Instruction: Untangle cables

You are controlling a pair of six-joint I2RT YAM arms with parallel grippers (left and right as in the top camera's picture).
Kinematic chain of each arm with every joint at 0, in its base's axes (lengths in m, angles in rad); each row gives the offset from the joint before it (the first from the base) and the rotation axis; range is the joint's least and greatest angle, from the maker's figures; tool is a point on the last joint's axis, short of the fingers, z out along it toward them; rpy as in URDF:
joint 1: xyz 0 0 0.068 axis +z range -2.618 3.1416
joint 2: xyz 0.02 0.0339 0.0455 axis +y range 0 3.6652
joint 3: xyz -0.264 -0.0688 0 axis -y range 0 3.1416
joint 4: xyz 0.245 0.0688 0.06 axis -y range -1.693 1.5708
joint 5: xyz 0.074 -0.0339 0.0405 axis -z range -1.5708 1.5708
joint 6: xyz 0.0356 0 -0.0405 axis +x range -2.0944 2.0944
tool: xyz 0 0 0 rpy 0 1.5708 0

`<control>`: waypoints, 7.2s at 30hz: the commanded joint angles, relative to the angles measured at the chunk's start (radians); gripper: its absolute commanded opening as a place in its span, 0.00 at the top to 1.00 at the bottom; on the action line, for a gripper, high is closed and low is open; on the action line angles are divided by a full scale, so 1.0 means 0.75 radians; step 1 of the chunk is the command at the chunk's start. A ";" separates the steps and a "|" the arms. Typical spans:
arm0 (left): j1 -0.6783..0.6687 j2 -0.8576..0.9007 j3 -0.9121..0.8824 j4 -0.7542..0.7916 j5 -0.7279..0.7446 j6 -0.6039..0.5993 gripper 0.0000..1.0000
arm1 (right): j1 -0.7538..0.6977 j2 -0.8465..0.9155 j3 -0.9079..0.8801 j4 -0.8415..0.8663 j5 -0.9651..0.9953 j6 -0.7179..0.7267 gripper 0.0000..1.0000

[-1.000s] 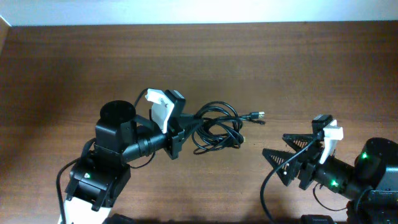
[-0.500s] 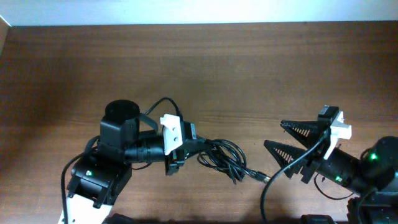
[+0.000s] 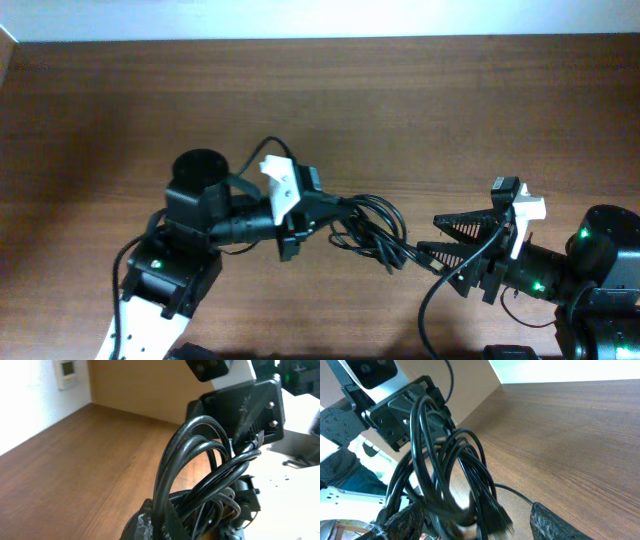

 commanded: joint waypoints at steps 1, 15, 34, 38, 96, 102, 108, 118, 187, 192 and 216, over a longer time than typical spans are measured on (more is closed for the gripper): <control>-0.090 0.043 0.027 0.107 0.003 -0.053 1.00 | -0.004 -0.003 0.017 0.002 -0.036 -0.012 0.35; -0.166 0.114 0.027 0.019 -0.026 0.124 1.00 | -0.005 -0.003 0.017 0.218 0.007 0.081 0.38; -0.232 0.114 0.027 0.130 -0.659 -0.332 1.00 | -0.005 -0.003 0.017 0.092 0.390 0.144 0.32; -0.232 0.114 0.027 0.243 -0.937 -0.910 1.00 | -0.005 -0.003 0.017 0.105 0.633 0.519 0.02; -0.290 0.386 0.027 1.191 -0.303 -1.481 1.00 | -0.005 -0.030 0.017 0.287 0.844 0.866 0.14; -0.253 0.386 0.027 1.413 0.036 -1.392 1.00 | -0.005 -0.025 0.017 0.282 0.848 0.826 0.23; -0.254 0.386 0.027 1.428 0.082 -1.392 1.00 | -0.005 0.028 0.017 0.283 0.801 0.825 0.66; -0.200 0.386 0.027 1.426 0.297 -1.341 0.59 | -0.005 0.031 0.017 0.288 0.798 0.761 0.96; 0.096 0.237 0.024 -0.206 -0.711 -0.171 0.11 | -0.005 0.910 0.163 0.061 0.845 -0.378 0.96; 0.083 0.050 0.024 -0.211 -0.308 0.020 0.20 | -0.004 0.501 0.167 0.107 0.658 -0.491 0.96; -0.260 0.157 0.174 -0.394 -0.691 0.014 0.01 | 0.494 0.375 0.167 0.046 0.833 -0.693 0.96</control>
